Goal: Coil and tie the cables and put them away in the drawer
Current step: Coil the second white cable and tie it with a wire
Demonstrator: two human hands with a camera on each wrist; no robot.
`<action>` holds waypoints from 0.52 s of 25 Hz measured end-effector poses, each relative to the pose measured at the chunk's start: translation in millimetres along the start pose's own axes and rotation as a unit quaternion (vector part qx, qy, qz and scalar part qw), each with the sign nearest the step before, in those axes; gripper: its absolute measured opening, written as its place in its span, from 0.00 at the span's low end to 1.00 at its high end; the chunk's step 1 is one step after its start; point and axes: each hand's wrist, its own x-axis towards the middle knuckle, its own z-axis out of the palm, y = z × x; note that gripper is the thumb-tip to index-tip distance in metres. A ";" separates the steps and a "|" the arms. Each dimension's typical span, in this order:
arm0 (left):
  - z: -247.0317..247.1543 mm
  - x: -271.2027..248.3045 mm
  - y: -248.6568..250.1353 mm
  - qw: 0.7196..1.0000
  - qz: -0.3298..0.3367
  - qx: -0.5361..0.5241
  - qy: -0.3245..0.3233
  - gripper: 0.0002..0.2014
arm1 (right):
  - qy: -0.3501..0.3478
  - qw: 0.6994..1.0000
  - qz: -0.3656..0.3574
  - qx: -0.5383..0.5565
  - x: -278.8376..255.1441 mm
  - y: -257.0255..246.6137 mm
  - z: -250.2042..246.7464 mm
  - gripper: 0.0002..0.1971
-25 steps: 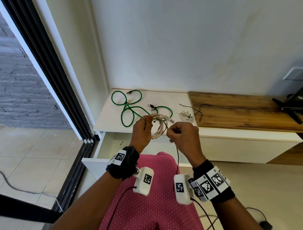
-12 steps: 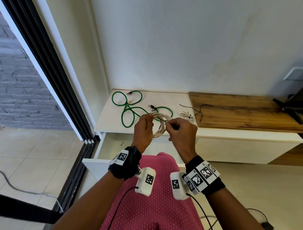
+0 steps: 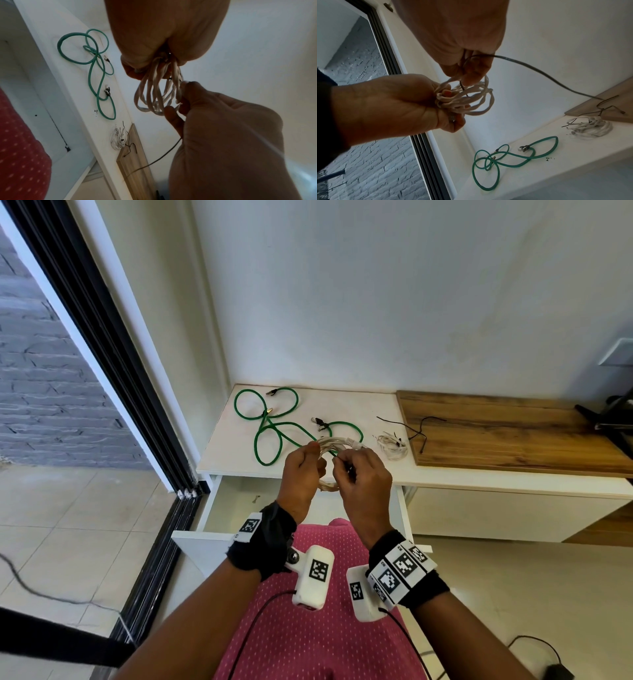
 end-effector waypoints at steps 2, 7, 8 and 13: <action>-0.9 1.8 -1.8 0.999 -0.025 -0.024 -0.001 0.17 | -0.005 1.000 -0.003 -0.004 -2.5 2.2 1.8 0.04; 0.1 0.4 -1.0 0.996 -0.059 -0.066 -0.007 0.17 | 0.002 0.998 -0.022 -0.065 -7.6 1.6 2.8 0.07; 0.6 0.0 -0.2 0.996 -0.060 -0.064 -0.006 0.17 | -0.004 0.995 -0.036 -0.094 -8.8 0.8 2.4 0.08; 0.6 0.6 0.3 0.997 -0.047 -0.054 0.018 0.17 | -0.006 0.993 0.088 -0.080 -4.5 0.2 -2.8 0.05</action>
